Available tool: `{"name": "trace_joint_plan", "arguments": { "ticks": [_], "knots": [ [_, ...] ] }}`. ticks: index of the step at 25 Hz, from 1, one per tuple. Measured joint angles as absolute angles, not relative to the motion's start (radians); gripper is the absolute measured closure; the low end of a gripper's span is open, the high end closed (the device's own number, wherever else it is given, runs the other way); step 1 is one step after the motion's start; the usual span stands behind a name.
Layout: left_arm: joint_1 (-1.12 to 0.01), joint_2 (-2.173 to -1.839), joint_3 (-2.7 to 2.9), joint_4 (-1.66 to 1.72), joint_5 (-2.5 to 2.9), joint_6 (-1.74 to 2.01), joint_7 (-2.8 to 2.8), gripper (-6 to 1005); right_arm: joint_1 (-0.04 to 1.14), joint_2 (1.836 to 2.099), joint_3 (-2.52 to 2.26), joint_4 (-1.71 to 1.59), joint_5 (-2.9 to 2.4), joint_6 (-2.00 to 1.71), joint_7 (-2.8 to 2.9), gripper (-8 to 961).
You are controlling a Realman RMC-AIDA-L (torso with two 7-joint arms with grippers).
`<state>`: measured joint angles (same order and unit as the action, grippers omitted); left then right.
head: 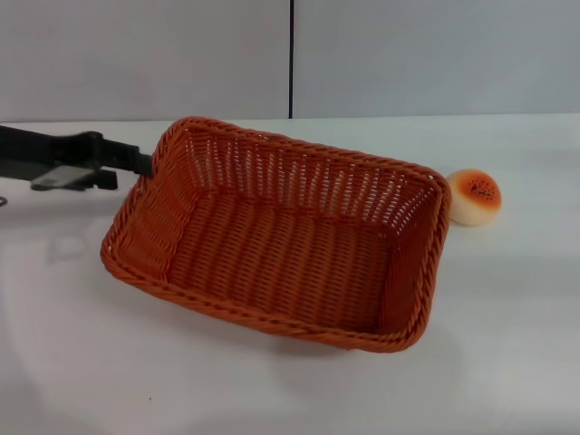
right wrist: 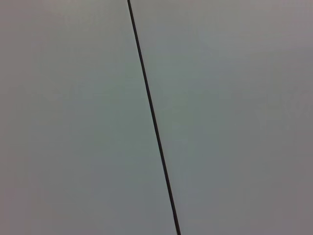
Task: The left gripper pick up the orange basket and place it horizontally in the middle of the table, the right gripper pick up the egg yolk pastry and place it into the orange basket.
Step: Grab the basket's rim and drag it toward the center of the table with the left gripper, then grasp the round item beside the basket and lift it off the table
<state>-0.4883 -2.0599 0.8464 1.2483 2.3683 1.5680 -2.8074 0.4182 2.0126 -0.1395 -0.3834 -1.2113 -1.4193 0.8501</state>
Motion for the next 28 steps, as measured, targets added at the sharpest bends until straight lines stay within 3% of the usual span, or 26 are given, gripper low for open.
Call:
{"name": "trace_joint_plan", "arguments": {
  "ticks": [10,17,23,28],
  "knots": [
    [-0.465,-2.061,0.672,1.254,2.251,1.459,-2.429,386,0.379,2.025,-0.236,-0.482,-1.259,-1.405,0.925,344],
    [-0.319,-2.063,0.658,1.092,1.702,1.331,-1.906,385,0.35,2.074,-0.302,-0.863,-1.687,-1.336,1.425,345],
    [-0.256,-2.066,0.664,0.945,1.446,1.335,-1.56,385,0.367,2.067,-0.346,-1.046,-1.969,-1.412,1.788,351],
    [-0.247,-2.061,0.658,0.732,1.335,1.359,-1.242,385,0.467,2.03,-0.375,-1.115,-2.329,-1.504,2.099,359]
  ]
}}
